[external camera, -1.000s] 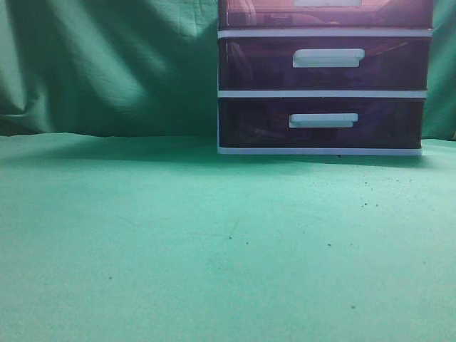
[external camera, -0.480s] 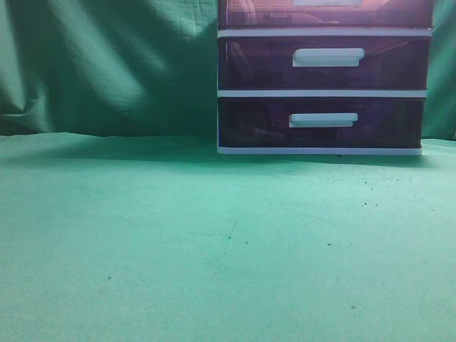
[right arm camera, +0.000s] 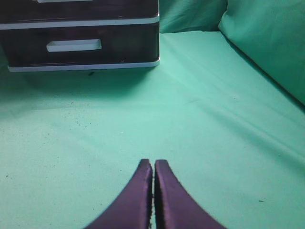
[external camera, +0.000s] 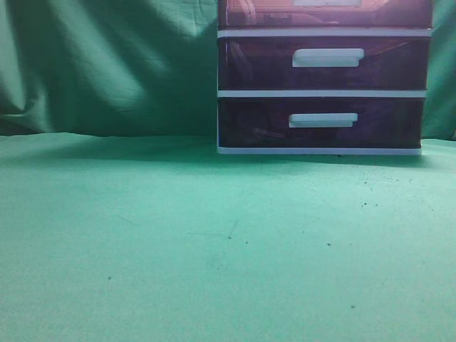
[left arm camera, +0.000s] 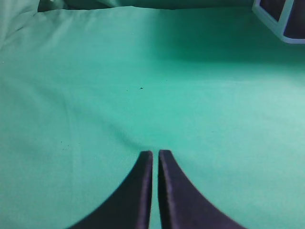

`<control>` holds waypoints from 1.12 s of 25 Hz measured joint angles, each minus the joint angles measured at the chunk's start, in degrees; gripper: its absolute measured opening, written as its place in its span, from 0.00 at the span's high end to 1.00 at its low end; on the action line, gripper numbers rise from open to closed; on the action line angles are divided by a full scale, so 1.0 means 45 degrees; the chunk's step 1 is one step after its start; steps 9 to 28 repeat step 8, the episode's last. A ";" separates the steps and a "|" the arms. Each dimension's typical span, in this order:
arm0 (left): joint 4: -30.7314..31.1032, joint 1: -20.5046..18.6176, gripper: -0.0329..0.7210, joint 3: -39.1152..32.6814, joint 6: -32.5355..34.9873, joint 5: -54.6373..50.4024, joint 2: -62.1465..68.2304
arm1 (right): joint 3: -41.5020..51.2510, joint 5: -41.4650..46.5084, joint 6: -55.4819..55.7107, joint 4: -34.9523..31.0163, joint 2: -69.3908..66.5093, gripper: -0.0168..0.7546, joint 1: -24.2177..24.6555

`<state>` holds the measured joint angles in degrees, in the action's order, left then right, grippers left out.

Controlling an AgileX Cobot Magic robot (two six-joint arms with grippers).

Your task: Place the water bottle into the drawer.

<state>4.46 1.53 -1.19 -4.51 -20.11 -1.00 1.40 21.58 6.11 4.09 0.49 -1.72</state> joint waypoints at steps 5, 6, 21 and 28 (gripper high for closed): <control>0.0000 0.0000 0.96 0.0000 0.0000 0.0000 0.0000 | 0.0000 0.0000 0.0000 0.0000 0.0000 0.98 0.0000; 0.0000 0.0000 0.96 0.0000 0.0000 0.0000 0.0000 | 0.0000 0.0000 0.0000 0.0000 0.0000 0.98 0.0000; 0.0023 0.0000 0.96 0.0000 0.0000 0.0000 0.0000 | 0.0000 0.0000 0.0000 0.0000 0.0000 0.98 0.0000; 0.0023 0.0000 0.96 0.0000 0.0000 0.0000 0.0000 | 0.0000 0.0000 0.0000 0.0000 0.0000 0.98 0.0000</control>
